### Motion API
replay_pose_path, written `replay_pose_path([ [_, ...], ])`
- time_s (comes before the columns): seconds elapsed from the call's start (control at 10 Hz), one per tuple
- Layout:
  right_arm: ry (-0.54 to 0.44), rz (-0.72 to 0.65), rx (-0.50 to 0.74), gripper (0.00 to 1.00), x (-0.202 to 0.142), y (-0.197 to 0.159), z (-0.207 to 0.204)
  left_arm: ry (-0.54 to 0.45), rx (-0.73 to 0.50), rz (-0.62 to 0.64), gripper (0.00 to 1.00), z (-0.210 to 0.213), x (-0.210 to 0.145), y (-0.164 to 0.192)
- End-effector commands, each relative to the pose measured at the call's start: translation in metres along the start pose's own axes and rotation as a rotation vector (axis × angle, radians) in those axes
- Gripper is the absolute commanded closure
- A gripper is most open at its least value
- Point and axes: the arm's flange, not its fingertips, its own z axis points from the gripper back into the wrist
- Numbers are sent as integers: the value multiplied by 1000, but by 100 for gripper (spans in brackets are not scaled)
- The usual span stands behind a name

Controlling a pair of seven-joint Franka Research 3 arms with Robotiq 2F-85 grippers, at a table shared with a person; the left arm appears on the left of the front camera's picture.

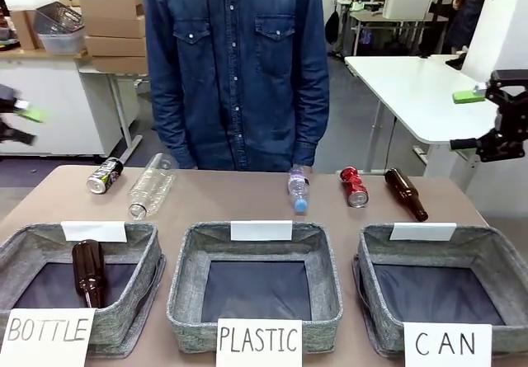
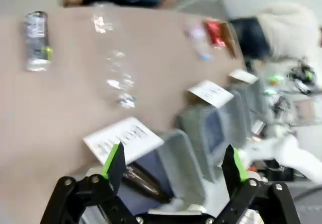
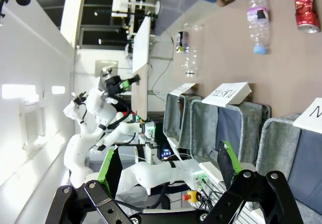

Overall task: Sort the can waste into the basket.
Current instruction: Pick up the can waste from the table and place it in the right Fabric basket.

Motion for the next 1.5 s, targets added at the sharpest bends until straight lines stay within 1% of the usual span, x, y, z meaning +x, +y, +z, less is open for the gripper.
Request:
replay_pose_path([
  [0.0, -6, 26, 26, 0, 3, 0, -2, 32, 239, -21, 0, -28, 24, 15],
  [0.1, -6, 26, 26, 0, 3, 0, -2, -38, 431, -141, 0, -63, 35, 18],
  [0.2, -6, 26, 26, 0, 3, 0, -2, -67, 555, -279, 0, -84, 40, 22],
  [0.3, -6, 26, 26, 0, 3, 0, -2, 49, 581, -415, 0, -118, 48, 34],
  [0.4, -6, 26, 26, 0, 3, 0, -2, 115, 571, -392, 0, -140, 54, 45],
  [0.5, -6, 26, 26, 0, 3, 0, -2, 135, 568, -345, 0, -154, 62, 58],
  [0.8, -6, 26, 26, 0, 3, 0, -2, 123, 580, -196, 0, -174, 91, 103],
  [0.9, -6, 26, 26, 0, 3, 0, -2, 122, 554, -148, 0, -178, 98, 115],
  [1.2, -6, 26, 26, 0, 3, 0, -2, 163, 549, -85, 0, -194, 115, 143],
  [1.4, -6, 26, 26, 0, 3, 0, -2, 190, 554, -66, 0, -203, 115, 155],
])
